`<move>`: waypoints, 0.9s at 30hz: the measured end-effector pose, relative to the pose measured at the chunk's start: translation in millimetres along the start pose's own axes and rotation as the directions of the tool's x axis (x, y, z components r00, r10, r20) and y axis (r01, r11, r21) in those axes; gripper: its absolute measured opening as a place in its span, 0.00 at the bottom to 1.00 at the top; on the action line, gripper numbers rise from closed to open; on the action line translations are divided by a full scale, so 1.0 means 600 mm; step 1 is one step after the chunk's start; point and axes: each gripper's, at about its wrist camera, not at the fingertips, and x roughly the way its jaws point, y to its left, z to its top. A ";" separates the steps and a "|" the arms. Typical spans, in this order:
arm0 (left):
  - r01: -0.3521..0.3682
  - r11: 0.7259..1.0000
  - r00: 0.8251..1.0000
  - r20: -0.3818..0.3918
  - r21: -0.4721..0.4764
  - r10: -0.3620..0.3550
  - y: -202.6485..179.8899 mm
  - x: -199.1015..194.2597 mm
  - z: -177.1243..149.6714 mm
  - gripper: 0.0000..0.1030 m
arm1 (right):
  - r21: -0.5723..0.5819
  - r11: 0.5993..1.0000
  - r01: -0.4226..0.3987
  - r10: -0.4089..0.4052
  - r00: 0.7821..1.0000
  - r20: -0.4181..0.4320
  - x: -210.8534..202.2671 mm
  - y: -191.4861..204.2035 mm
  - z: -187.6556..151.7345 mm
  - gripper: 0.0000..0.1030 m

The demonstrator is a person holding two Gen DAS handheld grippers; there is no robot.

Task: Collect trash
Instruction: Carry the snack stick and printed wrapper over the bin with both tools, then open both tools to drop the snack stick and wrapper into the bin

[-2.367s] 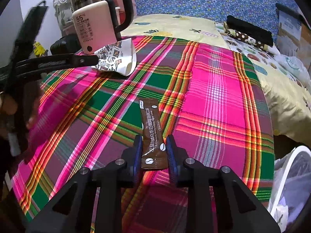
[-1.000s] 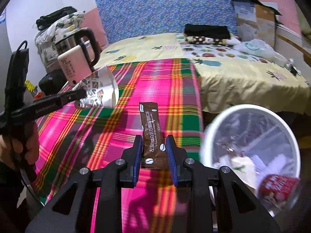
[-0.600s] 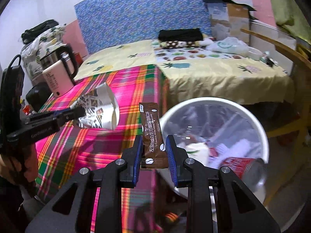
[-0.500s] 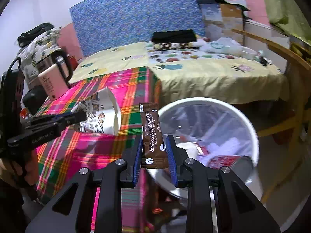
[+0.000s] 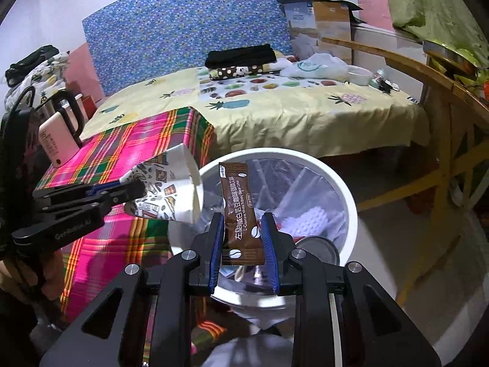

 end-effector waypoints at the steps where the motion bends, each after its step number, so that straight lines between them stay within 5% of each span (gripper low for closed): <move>1: 0.001 1.000 1.000 -0.006 0.002 -0.001 -0.004 0.006 0.000 0.14 | 0.000 1.000 0.004 -0.004 1.000 -0.003 0.002 -0.001 0.001 0.25; 15: 0.062 0.998 0.996 -0.071 0.016 -0.061 -0.036 0.065 0.006 0.15 | 0.000 0.998 0.058 -0.058 0.998 -0.010 0.015 -0.021 0.006 0.25; 17: 0.069 0.997 0.995 -0.071 0.022 -0.067 -0.040 0.064 0.005 0.26 | 0.002 0.998 0.055 -0.055 0.998 -0.007 0.011 -0.023 0.004 0.26; 19: 0.073 0.997 0.995 -0.062 0.015 -0.072 -0.040 0.060 0.005 0.54 | 0.009 0.999 0.053 -0.053 0.999 0.002 0.005 -0.027 0.002 0.26; 27: 0.067 0.998 0.997 -0.024 0.005 -0.067 -0.031 0.026 0.002 0.55 | 0.030 0.998 0.054 -0.054 0.998 0.023 -0.011 -0.026 0.000 0.26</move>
